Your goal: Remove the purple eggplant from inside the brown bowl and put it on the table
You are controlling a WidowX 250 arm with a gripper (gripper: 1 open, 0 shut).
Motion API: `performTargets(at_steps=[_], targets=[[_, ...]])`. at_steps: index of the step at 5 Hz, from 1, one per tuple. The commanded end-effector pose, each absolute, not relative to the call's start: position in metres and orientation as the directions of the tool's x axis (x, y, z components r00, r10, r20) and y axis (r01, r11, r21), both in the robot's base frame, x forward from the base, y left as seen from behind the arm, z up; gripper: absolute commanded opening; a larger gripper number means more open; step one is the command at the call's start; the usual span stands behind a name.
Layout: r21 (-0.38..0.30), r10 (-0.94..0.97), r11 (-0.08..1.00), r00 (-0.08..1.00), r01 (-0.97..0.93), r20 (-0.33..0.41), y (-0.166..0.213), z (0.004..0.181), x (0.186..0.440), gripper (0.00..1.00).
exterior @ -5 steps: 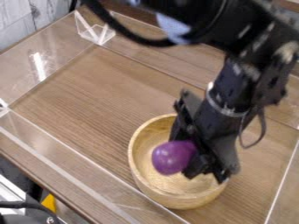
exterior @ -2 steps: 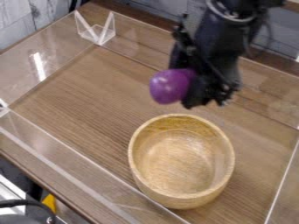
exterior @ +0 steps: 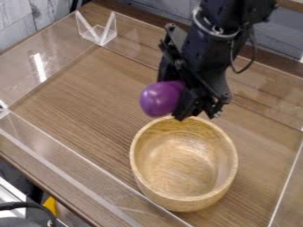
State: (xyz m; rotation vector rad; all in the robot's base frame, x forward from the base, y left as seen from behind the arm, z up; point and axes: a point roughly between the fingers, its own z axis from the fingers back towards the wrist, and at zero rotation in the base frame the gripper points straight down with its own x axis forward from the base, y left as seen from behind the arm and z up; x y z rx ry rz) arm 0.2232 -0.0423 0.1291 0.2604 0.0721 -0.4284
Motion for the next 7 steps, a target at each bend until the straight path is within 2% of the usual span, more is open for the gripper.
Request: performTargets(at_steps=[1, 3, 5, 7], targets=[[0.247, -0.325, 0.908, 0.941, 0.338, -0.093, -0.04, 0.126, 0.225, 0.0], [0.275, -0.284, 0.915, 0.955, 0.295, -0.08, -0.031, 0.124, 0.221, 0.0], [0.298, -0.158, 0.939, 0.986, 0.169, -0.061, -0.027, 0.093, 0.231, 0.0], [0.299, -0.194, 0.934, 0.98, 0.195, -0.034, -0.054, 0.096, 0.249, 0.0]])
